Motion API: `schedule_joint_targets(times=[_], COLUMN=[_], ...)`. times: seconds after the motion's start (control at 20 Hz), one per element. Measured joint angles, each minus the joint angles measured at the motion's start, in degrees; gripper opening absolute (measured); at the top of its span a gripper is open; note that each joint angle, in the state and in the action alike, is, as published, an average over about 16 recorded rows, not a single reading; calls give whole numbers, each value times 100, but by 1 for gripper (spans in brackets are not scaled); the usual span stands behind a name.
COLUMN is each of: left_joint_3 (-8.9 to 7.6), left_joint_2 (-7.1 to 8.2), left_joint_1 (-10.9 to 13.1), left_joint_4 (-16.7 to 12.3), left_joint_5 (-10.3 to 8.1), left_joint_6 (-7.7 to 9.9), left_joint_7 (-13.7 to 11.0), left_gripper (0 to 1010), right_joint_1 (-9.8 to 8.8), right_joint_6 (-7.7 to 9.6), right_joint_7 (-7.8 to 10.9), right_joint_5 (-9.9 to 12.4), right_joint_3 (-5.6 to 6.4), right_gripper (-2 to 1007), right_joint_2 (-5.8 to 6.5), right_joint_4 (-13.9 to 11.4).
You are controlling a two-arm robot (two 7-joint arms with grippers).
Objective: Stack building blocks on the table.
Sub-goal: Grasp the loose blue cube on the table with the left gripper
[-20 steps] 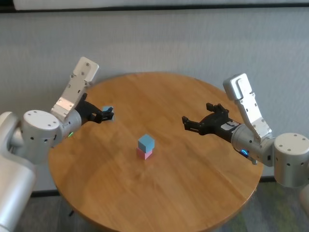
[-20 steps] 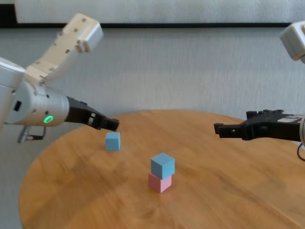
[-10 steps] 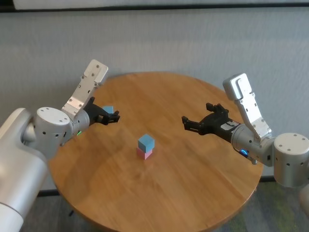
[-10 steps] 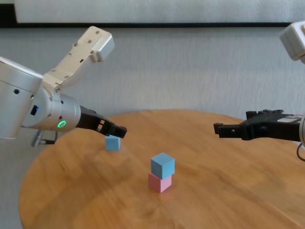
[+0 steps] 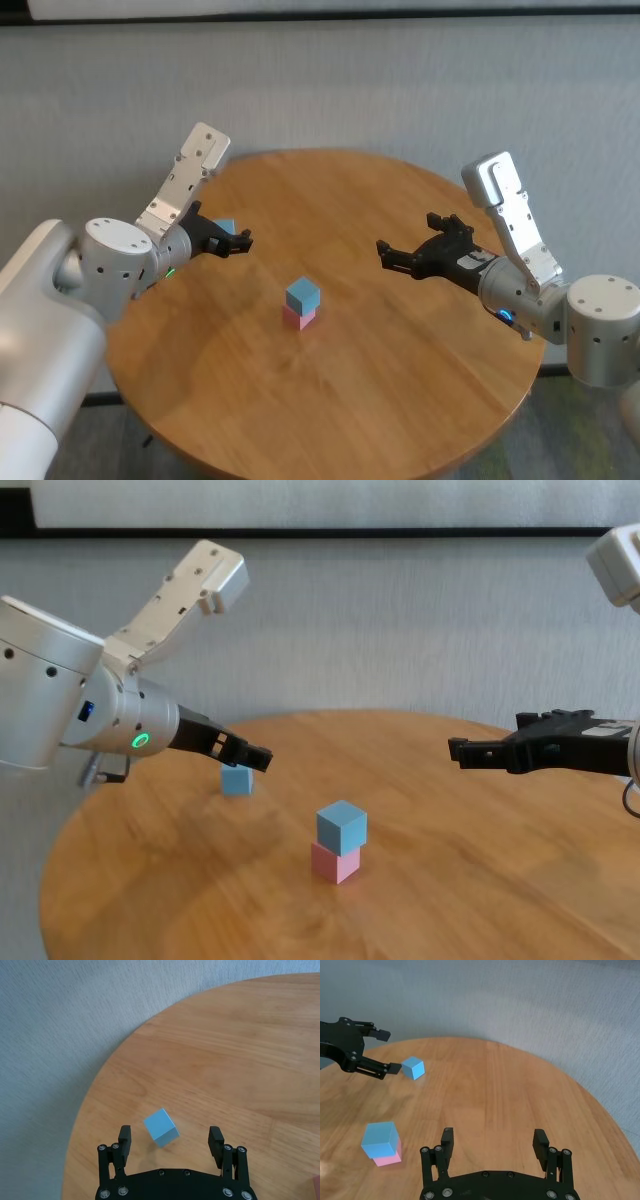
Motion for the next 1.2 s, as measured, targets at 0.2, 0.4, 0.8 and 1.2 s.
schedule_joint_targets(times=[0.2,0.4,0.8,1.2], left_joint_3=[8,13,21,19], left_joint_2=[-44,-90,-176,-239], left_joint_1=[-62,-113,-228,-353], left_joint_4=[158,315,635,968], left_joint_5=[-2,-15,-55,-93], left_joint_6=[-37,-81,-204,-336], left_joint_7=[6,9,20,52], left_gripper=[1000,1000,1000,1000], right_joint_1=[0,0,0,0], right_joint_6=[0,0,0,0], right_joint_7=[0,0,0,0], right_joint_5=[0,0,0,0], right_joint_3=[0,0,0,0], right_gripper=[1000,1001,1000,1000], right_joint_2=[0,0,0,0], right_joint_4=[0,0,0,0])
